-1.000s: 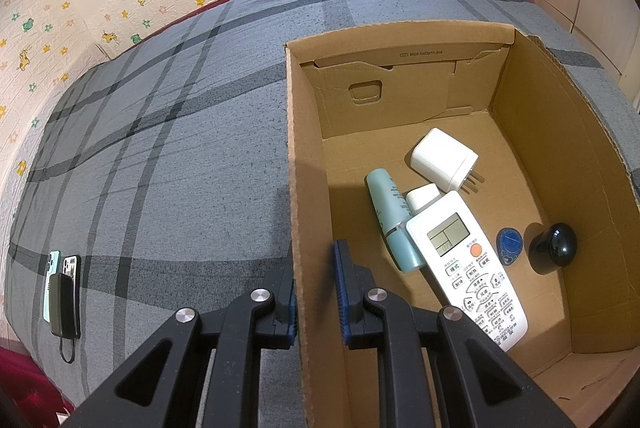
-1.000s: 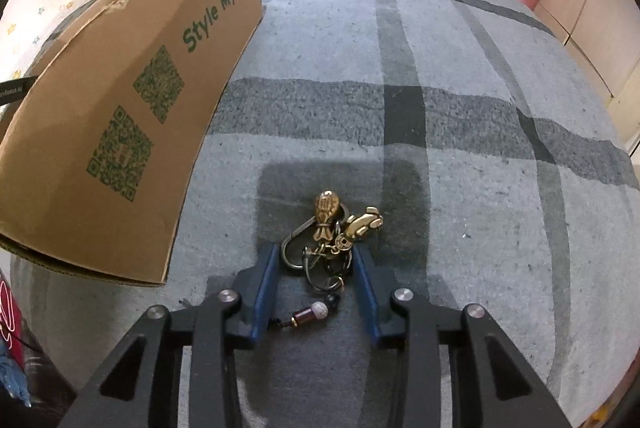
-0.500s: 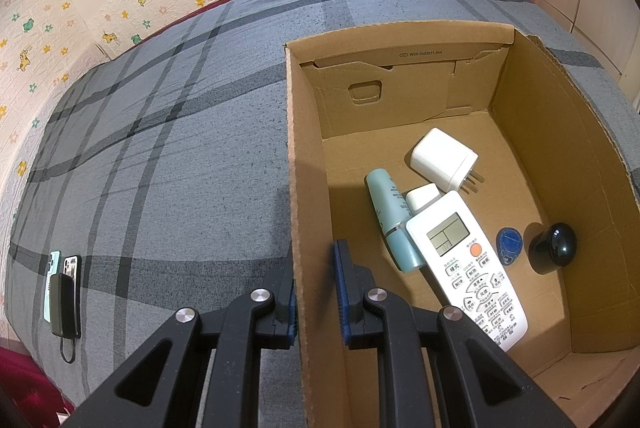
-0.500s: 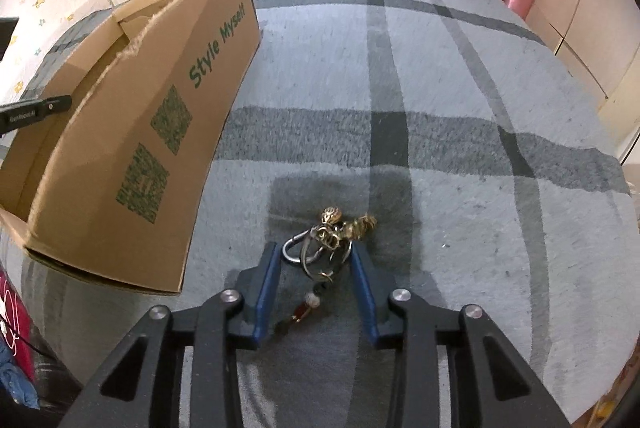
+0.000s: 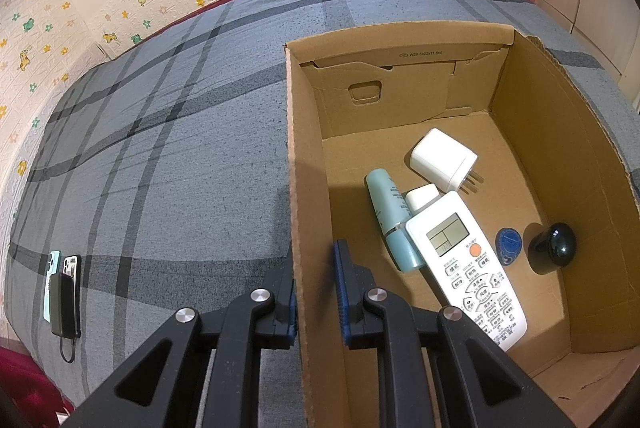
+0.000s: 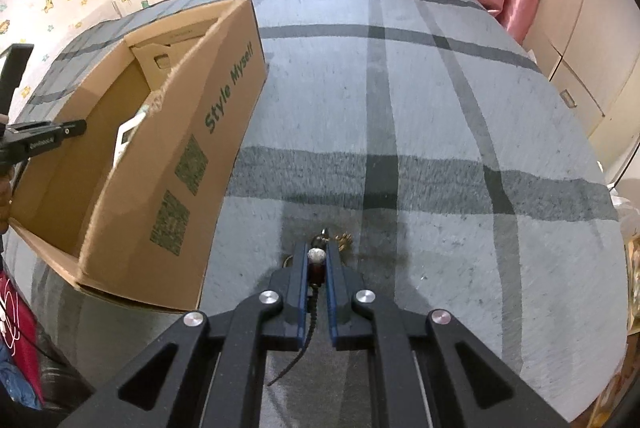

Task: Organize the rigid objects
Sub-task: 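Lift the brass keys with the right gripper and carry them over the box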

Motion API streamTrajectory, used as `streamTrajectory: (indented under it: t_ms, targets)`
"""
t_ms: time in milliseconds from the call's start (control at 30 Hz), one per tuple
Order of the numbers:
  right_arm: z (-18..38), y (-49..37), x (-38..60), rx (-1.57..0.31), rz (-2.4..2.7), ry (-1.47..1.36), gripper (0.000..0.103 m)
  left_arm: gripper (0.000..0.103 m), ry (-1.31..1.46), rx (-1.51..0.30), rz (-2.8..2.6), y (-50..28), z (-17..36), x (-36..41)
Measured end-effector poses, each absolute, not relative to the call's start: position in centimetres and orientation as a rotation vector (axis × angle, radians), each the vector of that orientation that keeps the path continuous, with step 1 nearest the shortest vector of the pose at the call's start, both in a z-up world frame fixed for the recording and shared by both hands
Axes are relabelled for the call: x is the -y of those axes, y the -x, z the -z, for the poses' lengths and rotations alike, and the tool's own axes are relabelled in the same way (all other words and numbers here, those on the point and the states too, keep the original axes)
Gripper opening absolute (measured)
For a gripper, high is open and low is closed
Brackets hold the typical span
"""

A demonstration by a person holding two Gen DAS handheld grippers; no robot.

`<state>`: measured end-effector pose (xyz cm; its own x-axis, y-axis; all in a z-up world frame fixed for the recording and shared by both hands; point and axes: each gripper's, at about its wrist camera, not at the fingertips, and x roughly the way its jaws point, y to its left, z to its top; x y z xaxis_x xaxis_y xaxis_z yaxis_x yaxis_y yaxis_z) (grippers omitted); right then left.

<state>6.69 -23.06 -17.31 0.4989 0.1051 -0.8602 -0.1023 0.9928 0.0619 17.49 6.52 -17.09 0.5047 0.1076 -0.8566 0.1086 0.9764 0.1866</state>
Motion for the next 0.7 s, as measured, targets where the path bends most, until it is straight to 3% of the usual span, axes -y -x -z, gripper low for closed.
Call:
streamTrajectory:
  t_ms: [700]
  targets:
    - [10.5, -7.7, 22.3, -0.909, -0.124, 0.042, 0.006, 0.016, -0.227, -1.044, 0.001, -17.4, 17.1, -6.4]
